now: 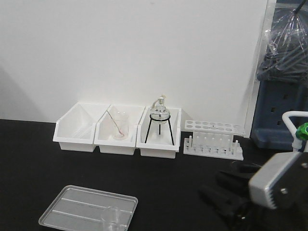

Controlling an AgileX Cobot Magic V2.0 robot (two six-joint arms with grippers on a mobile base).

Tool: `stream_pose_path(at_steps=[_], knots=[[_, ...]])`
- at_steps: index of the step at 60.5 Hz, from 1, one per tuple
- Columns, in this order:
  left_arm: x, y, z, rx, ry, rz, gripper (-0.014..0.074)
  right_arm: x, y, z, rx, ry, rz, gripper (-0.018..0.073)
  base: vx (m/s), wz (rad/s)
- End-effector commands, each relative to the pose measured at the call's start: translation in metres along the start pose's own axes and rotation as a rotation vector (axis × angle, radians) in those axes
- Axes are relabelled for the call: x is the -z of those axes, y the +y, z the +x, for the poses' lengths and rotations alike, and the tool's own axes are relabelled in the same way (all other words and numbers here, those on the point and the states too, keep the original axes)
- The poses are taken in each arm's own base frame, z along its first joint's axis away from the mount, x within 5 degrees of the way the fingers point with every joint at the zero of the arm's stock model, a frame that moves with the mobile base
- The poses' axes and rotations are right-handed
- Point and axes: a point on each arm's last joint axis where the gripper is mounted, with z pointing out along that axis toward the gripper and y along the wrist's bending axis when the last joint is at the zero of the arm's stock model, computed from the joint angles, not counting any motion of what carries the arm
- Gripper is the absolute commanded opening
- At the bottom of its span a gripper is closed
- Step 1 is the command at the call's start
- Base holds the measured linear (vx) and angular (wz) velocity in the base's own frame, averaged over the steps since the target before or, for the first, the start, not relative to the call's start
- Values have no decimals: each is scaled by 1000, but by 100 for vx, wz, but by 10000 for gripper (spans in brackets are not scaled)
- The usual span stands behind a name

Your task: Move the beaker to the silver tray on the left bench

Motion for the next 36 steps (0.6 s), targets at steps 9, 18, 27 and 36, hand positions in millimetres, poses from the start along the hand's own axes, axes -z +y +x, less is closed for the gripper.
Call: stream_pose_path(at_steps=[9, 18, 27, 36], knots=[[-2, -1, -1, 3, -68, 5, 1, 97, -21, -6, -170, -108, 328, 144, 0, 0], [-2, -1, -1, 3, -68, 5, 1, 147, -19, 24, -107, -139, 514, 6, 0, 0], [-2, -1, -1, 3, -68, 5, 1, 169, -5, 70, -66, -185, 649, -16, 0, 0], [-1, -1, -1, 3, -68, 5, 1, 157, -5, 114, -125, -140, 692, -15, 0, 0]])
